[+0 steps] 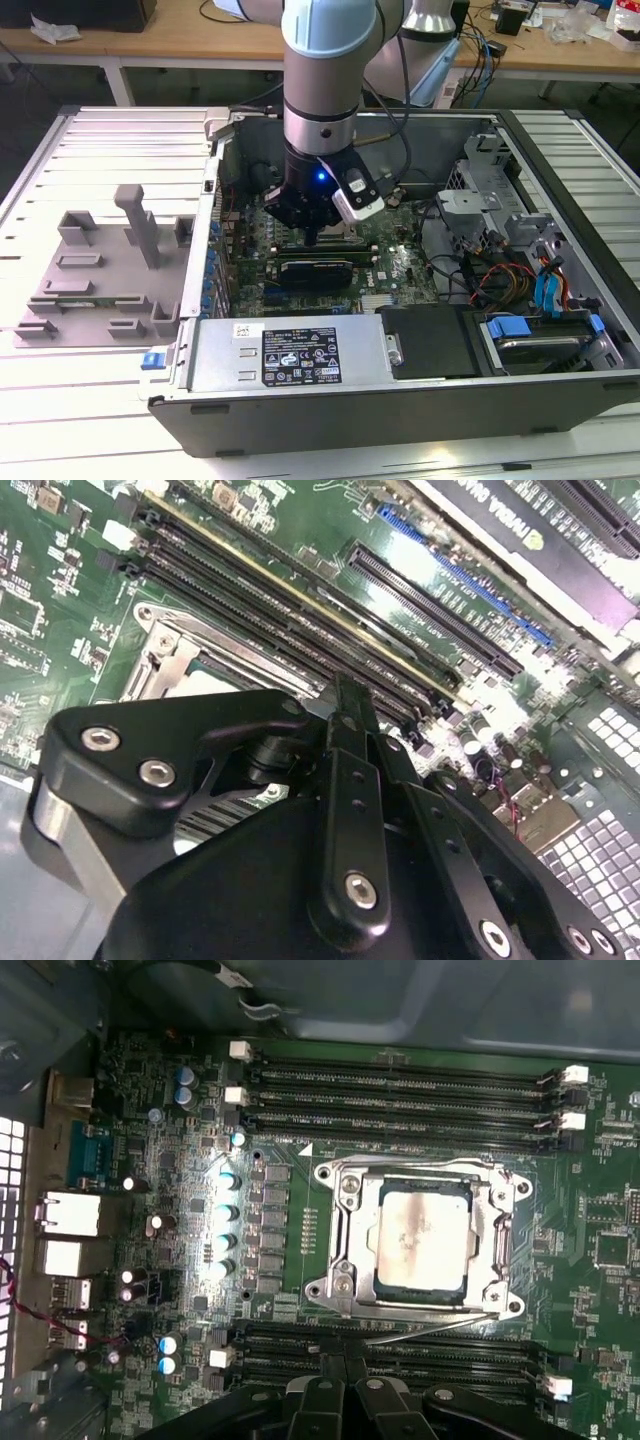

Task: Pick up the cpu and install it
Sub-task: 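Install the second cpu locking lever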

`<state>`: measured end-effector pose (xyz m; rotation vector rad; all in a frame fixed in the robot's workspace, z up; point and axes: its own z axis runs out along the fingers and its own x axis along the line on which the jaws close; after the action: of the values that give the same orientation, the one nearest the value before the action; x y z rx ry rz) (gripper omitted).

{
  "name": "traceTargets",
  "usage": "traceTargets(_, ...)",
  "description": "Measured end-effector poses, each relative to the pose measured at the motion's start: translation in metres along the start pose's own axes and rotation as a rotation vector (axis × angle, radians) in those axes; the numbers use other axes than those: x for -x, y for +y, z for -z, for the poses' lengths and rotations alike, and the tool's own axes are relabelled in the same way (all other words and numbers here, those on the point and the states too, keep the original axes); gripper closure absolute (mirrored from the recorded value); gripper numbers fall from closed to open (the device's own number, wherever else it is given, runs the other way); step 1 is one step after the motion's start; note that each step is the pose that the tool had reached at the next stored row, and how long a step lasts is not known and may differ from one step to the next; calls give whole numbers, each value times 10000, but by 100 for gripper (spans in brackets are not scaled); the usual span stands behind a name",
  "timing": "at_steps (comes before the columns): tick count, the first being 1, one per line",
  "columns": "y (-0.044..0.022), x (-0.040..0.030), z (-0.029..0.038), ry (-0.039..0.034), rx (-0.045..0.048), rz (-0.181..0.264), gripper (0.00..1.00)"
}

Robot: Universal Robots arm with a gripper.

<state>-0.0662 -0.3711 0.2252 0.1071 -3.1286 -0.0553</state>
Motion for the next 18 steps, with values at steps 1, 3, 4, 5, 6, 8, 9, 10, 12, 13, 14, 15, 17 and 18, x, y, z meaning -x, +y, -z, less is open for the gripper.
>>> traceTargets(1, -5, 0, -2, -7, 96, 7, 89)
traceTargets(3, -13, -1, -6, -17, 251, 25, 89)
traceTargets(4, -13, -1, -6, -16, 251, 26, 89)
traceTargets(5, -13, -1, -7, -16, 252, 28, 89)
traceTargets(6, -15, -1, -6, -17, 277, 29, 89)
traceTargets(8, -38, -2, -6, -24, 355, 30, 89)
traceTargets(9, -46, -3, -6, -26, 384, 30, 89)
traceTargets(10, -54, -3, -15, -39, 566, 33, 89)
traceTargets(12, -59, -4, -39, -62, 910, 44, 89)
traceTargets(13, -60, -5, -48, -66, 955, 45, 89)
traceTargets(14, -60, -5, -59, -68, 989, 45, 89)
traceTargets(15, -61, -5, -71, -69, 1017, 47, 89)
traceTargets(17, -61, -4, -76, -73, 1054, 47, 89)
traceTargets(18, -61, -4, -81, -76, 1098, 48, 89)
